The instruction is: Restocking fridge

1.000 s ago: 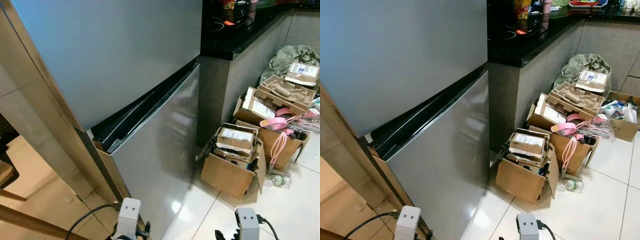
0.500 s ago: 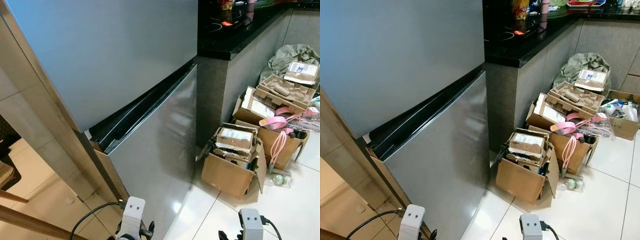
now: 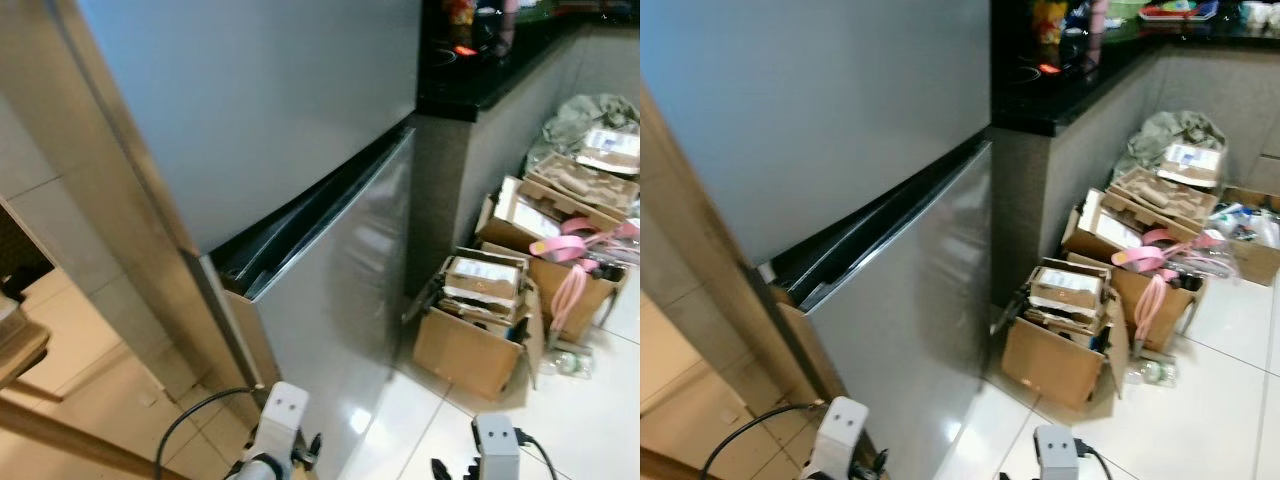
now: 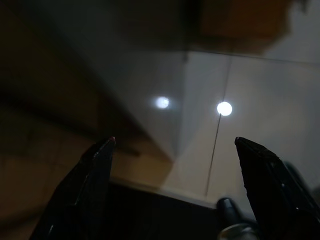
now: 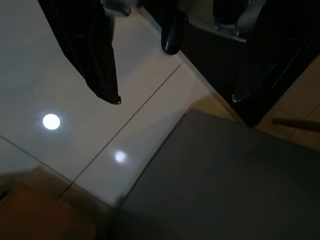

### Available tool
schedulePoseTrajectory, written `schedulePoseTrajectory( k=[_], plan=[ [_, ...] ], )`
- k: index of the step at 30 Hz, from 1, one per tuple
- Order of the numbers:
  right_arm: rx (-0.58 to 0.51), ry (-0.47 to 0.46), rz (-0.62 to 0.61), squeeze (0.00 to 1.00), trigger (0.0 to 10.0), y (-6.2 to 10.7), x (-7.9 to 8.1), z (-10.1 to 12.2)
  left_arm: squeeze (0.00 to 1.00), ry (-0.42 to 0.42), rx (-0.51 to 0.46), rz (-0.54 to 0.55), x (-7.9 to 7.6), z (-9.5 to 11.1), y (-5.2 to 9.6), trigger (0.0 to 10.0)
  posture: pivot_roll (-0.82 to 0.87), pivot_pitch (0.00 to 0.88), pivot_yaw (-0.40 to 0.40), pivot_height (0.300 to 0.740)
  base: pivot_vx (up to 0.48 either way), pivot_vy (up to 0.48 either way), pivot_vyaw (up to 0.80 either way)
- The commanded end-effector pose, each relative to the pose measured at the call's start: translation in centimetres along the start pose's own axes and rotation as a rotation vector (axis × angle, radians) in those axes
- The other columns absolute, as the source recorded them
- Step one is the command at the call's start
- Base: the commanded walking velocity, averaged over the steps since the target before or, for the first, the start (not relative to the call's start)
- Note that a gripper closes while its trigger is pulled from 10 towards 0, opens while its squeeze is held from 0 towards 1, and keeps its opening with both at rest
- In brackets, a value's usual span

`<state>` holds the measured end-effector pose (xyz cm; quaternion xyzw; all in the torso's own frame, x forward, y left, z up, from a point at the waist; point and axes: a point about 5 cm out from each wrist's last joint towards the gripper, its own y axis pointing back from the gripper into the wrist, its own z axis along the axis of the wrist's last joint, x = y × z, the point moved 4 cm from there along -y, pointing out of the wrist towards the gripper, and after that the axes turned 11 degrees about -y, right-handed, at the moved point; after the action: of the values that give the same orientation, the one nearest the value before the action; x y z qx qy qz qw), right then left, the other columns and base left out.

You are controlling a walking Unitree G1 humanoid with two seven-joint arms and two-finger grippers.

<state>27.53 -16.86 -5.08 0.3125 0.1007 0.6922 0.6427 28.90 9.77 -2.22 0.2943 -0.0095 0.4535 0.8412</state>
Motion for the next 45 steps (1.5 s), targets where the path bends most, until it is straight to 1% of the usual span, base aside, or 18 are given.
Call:
schedulePoseTrajectory(
  k=[1,8,11,13,15,16,19,20,23,25,32,35,36,37,38,40,43,45],
  plan=[
    [0.019,-0.004,-0.022,0.0,10.0,0.1,-0.6,-0.4,0.0,-0.157,-0.042,-0.172,-2.2,0.9,-0.2,10.0,-0.03,0.115,0.106,0.717,0.0,0.0,0.0],
    [0.022,0.005,-0.018,0.0,10.0,0.0,-0.6,-0.3,0.0,-0.308,-0.137,-0.433,-5.9,3.1,-0.5,10.0,-0.04,0.112,0.094,0.717,0.0,0.0,0.0],
    [0.02,0.019,-0.009,0.0,10.0,-0.1,-0.4,-0.1,0.0,-0.345,-0.146,-0.429,-5.5,4.1,-1.3,10.0,-0.04,0.112,0.095,0.717,0.0,0.0,0.0],
    [0.014,0.023,-0.008,0.0,10.0,-0.1,-0.3,0.0,0.0,-0.371,-0.13,-0.366,-4.4,4.2,-1.8,10.0,-0.05,0.111,0.098,0.717,0.0,0.0,0.0],
    [-0.001,0.024,-0.01,0.0,10.0,-0.3,-0.2,0.3,0.0,-0.417,-0.09,-0.178,-1.0,4.5,-2.7,10.0,-0.04,0.113,0.101,0.717,0.0,0.0,0.0],
    [-0.001,0.024,-0.01,0.0,10.0,-0.3,-0.2,0.3,0.0,-0.417,-0.09,-0.178,-1.0,4.5,-2.7,10.0,-0.04,0.113,0.101,0.717,0.0,0.0,0.0],
    [-0.015,0.026,-0.013,0.0,10.0,-0.4,-0.1,0.6,0.0,-0.406,-0.058,0.072,4.4,5.2,-2.7,10.0,-0.04,0.118,0.095,0.717,0.0,0.0,0.0],
    [-0.015,0.026,-0.013,0.0,10.0,-0.4,-0.1,0.6,0.0,-0.406,-0.058,0.072,4.4,5.2,-2.7,10.0,-0.04,0.118,0.095,0.717,0.0,0.0,0.0],
    [-0.018,0.031,-0.01,0.0,10.0,-0.4,0.0,0.7,0.0,-0.436,-0.016,0.215,7.9,4.7,-1.9,10.0,-0.03,0.126,0.09,0.717,0.0,0.0,0.0],
    [-0.019,0.033,-0.009,0.0,10.0,-0.4,0.1,0.7,0.0,-0.441,-0.003,0.244,8.5,4.5,-1.7,10.0,-0.03,0.126,0.09,0.717,0.0,0.0,0.0],
    [-0.02,0.042,-0.004,0.0,10.0,-0.4,0.3,0.7,0.0,-0.306,0.084,0.456,12.2,2.1,0.2,10.0,-0.03,0.133,0.086,0.717,0.0,0.0,0.0],
    [-0.021,0.052,0.011,0.0,10.0,-0.5,0.7,0.6,0.0,-0.094,0.229,0.732,16.1,-1.8,3.6,10.0,-0.03,0.133,0.085,0.717,0.0,0.0,0.0],
    [-0.021,0.052,0.011,0.0,10.0,-0.5,0.7,0.6,0.0,-0.094,0.229,0.732,16.1,-1.8,3.6,10.0,-0.03,0.133,0.085,0.717,0.0,0.0,0.0],
    [-0.019,0.055,0.017,0.0,10.0,-0.5,0.8,0.6,0.0,-0.009,0.289,0.834,17.3,-3.5,5.3,10.0,-0.03,0.133,0.087,0.717,0.0,0.0,0.0],
    [-0.019,0.055,0.017,0.0,10.0,-0.5,0.8,0.6,0.0,-0.009,0.289,0.834,17.3,-3.5,5.3,10.0,-0.03,0.133,0.087,0.717,0.0,0.0,0.0],
    [-0.014,0.057,0.022,0.0,10.0,-0.4,0.9,0.4,0.0,0.095,0.376,0.943,18.4,-6.1,7.6,10.0,-0.03,0.128,0.091,0.717,0.0,0.0,0.0],
    [0.015,0.041,0.026,0.0,10.0,-0.5,0.9,-0.1,0.0,0.19,0.383,0.864,17.0,-7.3,7.2,10.0,-0.02,0.121,0.095,0.717,0.0,0.0,0.0],
    [0.079,0.013,0.043,0.0,10.0,-0.3,1.0,-1.4,0.0,0.36,0.415,0.54,11.2,-9.1,4.7,10.0,-0.02,0.111,0.097,0.717,0.0,0.0,0.0]
  ],
)
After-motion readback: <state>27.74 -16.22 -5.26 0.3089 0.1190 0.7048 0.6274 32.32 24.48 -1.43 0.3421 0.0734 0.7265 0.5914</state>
